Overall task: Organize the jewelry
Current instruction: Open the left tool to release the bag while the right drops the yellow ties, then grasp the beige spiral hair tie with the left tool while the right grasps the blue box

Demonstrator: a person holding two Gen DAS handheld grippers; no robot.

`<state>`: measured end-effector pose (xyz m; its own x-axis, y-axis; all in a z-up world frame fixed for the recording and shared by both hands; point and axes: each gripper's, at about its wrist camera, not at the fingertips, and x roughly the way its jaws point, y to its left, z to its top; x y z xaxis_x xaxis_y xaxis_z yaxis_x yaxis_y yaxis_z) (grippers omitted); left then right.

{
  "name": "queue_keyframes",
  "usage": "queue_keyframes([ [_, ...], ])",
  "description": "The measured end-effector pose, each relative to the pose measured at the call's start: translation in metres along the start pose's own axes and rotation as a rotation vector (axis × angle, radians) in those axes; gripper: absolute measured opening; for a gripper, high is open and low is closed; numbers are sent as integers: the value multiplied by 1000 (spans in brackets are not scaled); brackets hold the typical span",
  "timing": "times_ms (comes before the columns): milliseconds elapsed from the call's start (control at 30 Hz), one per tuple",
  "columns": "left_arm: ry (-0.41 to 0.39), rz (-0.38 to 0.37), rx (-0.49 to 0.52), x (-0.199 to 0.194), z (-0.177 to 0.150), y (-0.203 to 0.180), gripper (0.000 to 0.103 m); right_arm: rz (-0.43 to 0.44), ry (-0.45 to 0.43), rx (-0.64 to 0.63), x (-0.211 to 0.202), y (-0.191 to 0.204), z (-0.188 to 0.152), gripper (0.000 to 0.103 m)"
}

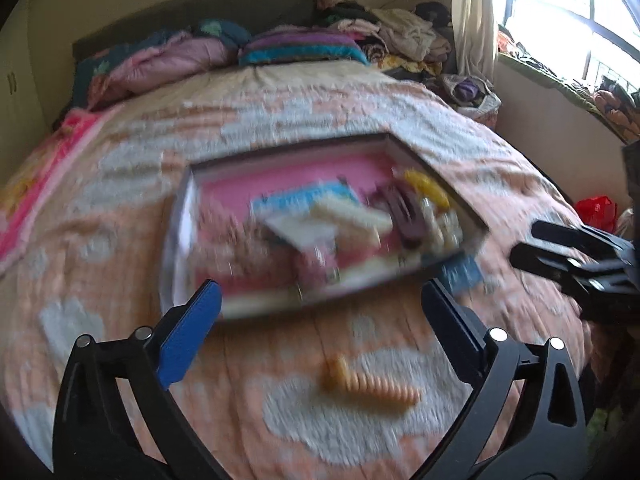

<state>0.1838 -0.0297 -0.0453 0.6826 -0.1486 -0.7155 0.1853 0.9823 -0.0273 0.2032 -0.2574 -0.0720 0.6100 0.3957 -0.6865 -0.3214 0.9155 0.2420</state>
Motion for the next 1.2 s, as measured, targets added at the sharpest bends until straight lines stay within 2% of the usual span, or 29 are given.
queue_keyframes([
  [100, 32, -23, 42, 2, -26, -8, 93, 1, 48, 0, 17, -2, -8, 88],
  [300, 93, -54, 110, 17, -55, -22, 93, -9, 108, -38, 54, 10, -14, 86],
  [400, 101, -48, 145, 28, -61, -29, 93, -27, 125, -55, 69, 12, -15, 68],
  [467, 108, -47, 157, 35, -64, -33, 93, -40, 126, -56, 70, 11, -16, 47],
  [500, 103, -42, 164, 38, -65, -35, 93, -25, 119, -44, 67, 9, -17, 45],
  [567, 99, -33, 178, 44, -67, -38, 93, -12, 89, -16, 52, 5, -18, 45],
  [667, 98, -42, 165, 50, -69, -41, 72, -16, 38, 8, 24, 0, -21, 45],
  [767, 99, -44, 168, 49, -66, -44, 66, -18, -10, 40, -4, -7, -25, 45],
  [933, 87, -77, 130, 40, -58, -44, 65, -23, -76, 87, -50, -19, -32, 45],
  [1200, -16, -85, 68, -12, -23, -31, 65, -42, -216, 69, -115, -7, -26, 45],
])
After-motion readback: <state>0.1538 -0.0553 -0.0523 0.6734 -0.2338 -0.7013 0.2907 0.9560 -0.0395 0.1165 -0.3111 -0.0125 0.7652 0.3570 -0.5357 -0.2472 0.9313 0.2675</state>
